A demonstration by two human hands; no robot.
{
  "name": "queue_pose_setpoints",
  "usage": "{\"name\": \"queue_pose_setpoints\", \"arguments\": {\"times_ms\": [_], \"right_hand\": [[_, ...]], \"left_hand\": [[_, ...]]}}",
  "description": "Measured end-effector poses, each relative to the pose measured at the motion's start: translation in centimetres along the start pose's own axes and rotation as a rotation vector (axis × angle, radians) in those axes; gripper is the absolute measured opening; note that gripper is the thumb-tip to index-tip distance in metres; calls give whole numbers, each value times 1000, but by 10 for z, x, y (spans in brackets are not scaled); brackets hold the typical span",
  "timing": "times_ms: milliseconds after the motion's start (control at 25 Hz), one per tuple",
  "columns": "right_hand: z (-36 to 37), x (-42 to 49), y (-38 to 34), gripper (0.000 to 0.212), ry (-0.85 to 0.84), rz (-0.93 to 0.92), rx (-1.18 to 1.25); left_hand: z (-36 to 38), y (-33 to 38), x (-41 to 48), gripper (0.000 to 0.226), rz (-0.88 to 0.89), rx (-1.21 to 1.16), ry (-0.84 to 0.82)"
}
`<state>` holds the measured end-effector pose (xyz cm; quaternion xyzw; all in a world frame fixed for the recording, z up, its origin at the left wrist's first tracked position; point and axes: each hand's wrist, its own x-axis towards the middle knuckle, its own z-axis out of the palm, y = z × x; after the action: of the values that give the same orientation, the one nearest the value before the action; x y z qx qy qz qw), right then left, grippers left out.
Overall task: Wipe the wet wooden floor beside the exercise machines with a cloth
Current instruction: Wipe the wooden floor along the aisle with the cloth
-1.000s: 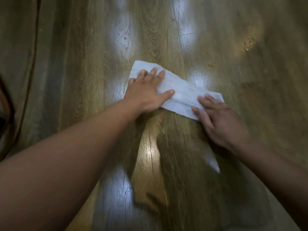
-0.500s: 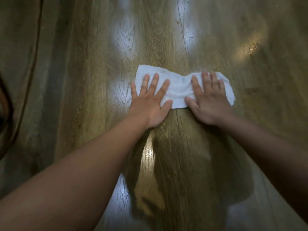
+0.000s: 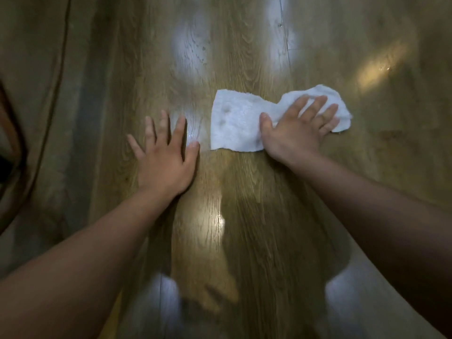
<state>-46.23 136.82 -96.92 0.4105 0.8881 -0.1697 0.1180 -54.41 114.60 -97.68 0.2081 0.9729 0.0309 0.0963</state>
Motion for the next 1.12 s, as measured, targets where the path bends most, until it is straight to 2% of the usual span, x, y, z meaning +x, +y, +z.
{"name": "queue_pose_setpoints", "arguments": {"times_ms": [80,200,360,520,640,720,840,880,920,1000,1120], "right_hand": [[5,8,-2,83,63,-159,-97],[6,13,-8,76,48,-336,-159],[11,6,-22,77,19,-458,-217],[32,-25,-38,86,-7,-677,-237],[41,-58,-34,81,-55,-825,-240],[44,-84,-21,77,-98,-942,-229],[46,-127,3,68,-169,-1106,-180],[38,-135,6,61,-232,-1071,-83],[26,-137,4,54,-301,-975,61],[-2,-128,-9,46,-338,-748,364],[-40,-107,-25,33,-283,-529,651]], "left_hand": [[8,-1,1,63,38,-9,-4],[9,-2,4,63,49,-38,34],[11,-3,2,64,46,-34,40],[7,-5,1,63,74,-163,57],[3,-8,-1,58,82,-239,73],[-2,-11,1,48,60,-408,82],[-20,-23,-4,29,-65,-765,66],[-27,-25,-10,24,-84,-804,88],[-34,-26,-17,19,-85,-818,122],[-46,-21,-34,15,-35,-847,137],[-63,5,-58,22,55,-1002,-78]]}}
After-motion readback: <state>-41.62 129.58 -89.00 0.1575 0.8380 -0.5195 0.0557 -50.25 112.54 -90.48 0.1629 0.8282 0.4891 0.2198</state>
